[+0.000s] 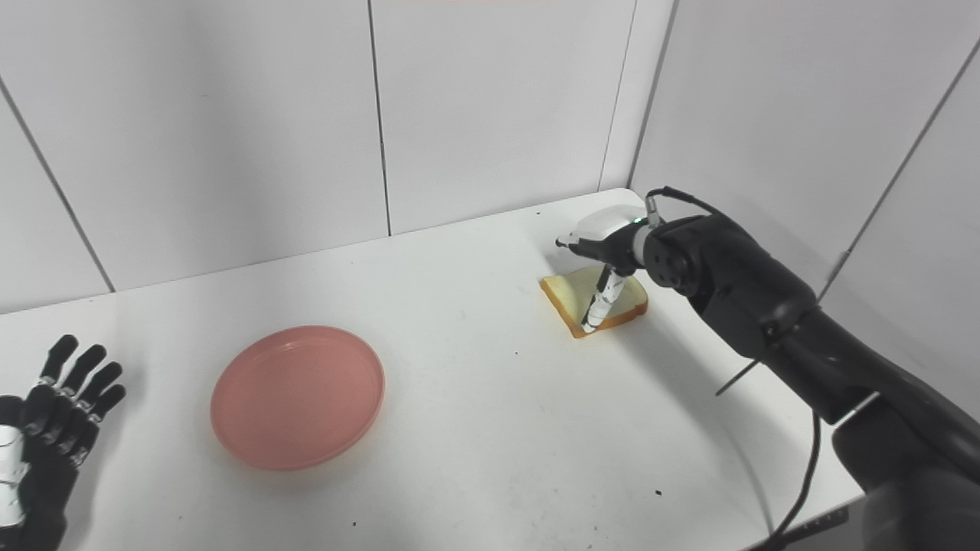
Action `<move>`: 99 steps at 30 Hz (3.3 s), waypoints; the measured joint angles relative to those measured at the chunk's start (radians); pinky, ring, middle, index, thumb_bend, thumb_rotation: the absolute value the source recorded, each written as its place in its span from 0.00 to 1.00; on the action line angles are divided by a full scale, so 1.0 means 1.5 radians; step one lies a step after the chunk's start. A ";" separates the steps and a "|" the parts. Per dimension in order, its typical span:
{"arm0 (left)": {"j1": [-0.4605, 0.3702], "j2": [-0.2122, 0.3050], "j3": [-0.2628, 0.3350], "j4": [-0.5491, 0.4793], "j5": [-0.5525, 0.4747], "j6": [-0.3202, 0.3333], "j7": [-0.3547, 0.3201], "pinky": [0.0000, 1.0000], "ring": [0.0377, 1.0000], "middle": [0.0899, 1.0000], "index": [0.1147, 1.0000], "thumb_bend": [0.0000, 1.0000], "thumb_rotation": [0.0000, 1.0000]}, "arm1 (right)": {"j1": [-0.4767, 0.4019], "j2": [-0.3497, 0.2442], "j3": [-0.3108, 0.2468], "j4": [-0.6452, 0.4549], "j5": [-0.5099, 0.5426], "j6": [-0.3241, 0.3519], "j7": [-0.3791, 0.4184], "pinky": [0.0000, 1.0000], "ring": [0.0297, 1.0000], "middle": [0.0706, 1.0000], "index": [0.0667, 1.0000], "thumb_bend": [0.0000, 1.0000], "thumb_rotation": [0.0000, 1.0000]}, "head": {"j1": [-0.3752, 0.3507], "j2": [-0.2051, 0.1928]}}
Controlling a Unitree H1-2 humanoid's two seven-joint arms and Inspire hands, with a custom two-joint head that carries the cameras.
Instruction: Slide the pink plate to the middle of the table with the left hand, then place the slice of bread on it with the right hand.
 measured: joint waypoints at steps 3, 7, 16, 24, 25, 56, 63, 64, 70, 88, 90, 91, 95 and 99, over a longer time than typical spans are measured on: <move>0.000 0.000 -0.001 -0.003 0.001 0.004 0.000 0.95 0.94 0.96 0.97 0.73 1.00 | 0.000 0.003 0.009 0.008 -0.008 -0.004 0.000 1.00 1.00 1.00 1.00 1.00 0.40 | 0.001 0.003; 0.001 0.000 0.000 -0.016 0.001 0.017 0.000 0.94 0.95 0.96 0.97 0.74 1.00 | 0.000 0.006 0.014 0.015 -0.017 -0.020 0.000 1.00 1.00 1.00 1.00 1.00 0.41 | 0.002 0.006; 0.004 0.000 0.000 -0.019 0.002 0.025 0.000 0.94 0.94 0.96 0.97 0.74 1.00 | 0.000 0.006 0.024 0.032 -0.030 -0.041 0.002 1.00 1.00 1.00 1.00 1.00 0.43 | 0.003 0.011; 0.005 0.000 0.001 -0.030 0.001 0.035 0.000 0.95 0.94 0.96 0.97 0.75 1.00 | -0.002 0.016 0.026 0.056 -0.044 -0.043 -0.007 0.99 1.00 1.00 1.00 1.00 0.38 | 0.005 0.013; 0.005 0.000 0.001 -0.031 0.002 0.036 0.000 0.94 0.94 0.96 0.97 0.75 1.00 | -0.002 0.017 0.022 0.063 -0.041 -0.043 -0.012 0.99 1.00 1.00 1.00 1.00 0.37 | 0.007 0.014; 0.025 -0.001 0.000 -0.070 0.003 0.074 0.007 0.95 0.94 0.96 0.97 0.73 1.00 | -0.063 0.091 -0.009 0.225 0.030 -0.043 -0.144 0.38 0.44 0.44 0.45 0.53 0.00 | 0.015 0.027; 0.025 -0.002 -0.001 -0.070 0.008 0.074 0.007 0.94 0.93 0.95 0.96 0.74 1.00 | -0.045 0.087 -0.021 0.197 0.046 -0.043 -0.145 0.39 0.44 0.44 0.45 0.53 0.00 | 0.016 0.024; 0.025 -0.002 -0.001 -0.070 0.012 0.074 0.008 0.94 0.93 0.95 0.96 0.74 1.00 | -0.040 0.087 -0.024 0.189 0.048 -0.043 -0.145 0.39 0.44 0.44 0.46 0.53 0.00 | 0.017 0.023; 0.024 -0.011 -0.005 -0.065 0.014 0.074 0.013 0.95 0.94 0.95 0.96 0.73 0.99 | -0.026 0.077 -0.023 0.134 0.049 -0.040 -0.113 0.43 0.49 0.47 0.44 0.53 0.00 | 0.025 0.017; 0.015 -0.072 -0.033 -0.055 0.070 0.079 0.066 0.94 0.93 0.94 0.95 0.74 0.97 | -0.148 0.112 -0.057 -0.113 0.071 0.053 0.027 0.40 0.39 0.45 0.47 0.52 0.00 | 0.140 0.007; 0.013 -0.082 -0.037 -0.048 0.076 0.079 0.072 0.94 0.94 0.94 0.95 0.74 0.97 | -0.160 0.126 -0.054 -0.126 0.076 0.054 0.030 0.40 0.39 0.45 0.47 0.52 0.00 | 0.181 0.006; 0.013 -0.085 -0.043 -0.047 0.085 0.079 0.074 0.94 0.94 0.95 0.96 0.74 0.97 | -0.169 0.137 -0.050 -0.129 0.076 0.058 0.032 0.40 0.39 0.45 0.48 0.52 0.00 | 0.193 0.005; 0.008 -0.101 -0.056 -0.036 0.102 0.079 0.084 0.94 0.94 0.94 0.96 0.74 0.98 | -0.190 0.187 -0.035 -0.135 0.076 0.063 0.038 0.39 0.38 0.45 0.49 0.52 0.00 | 0.235 0.004; -0.001 -0.108 -0.063 -0.031 0.125 0.078 0.092 0.94 0.93 0.95 0.96 0.76 0.99 | -0.202 0.229 -0.021 -0.134 0.088 0.062 0.038 0.43 0.40 0.46 0.46 0.52 0.00 | 0.272 0.009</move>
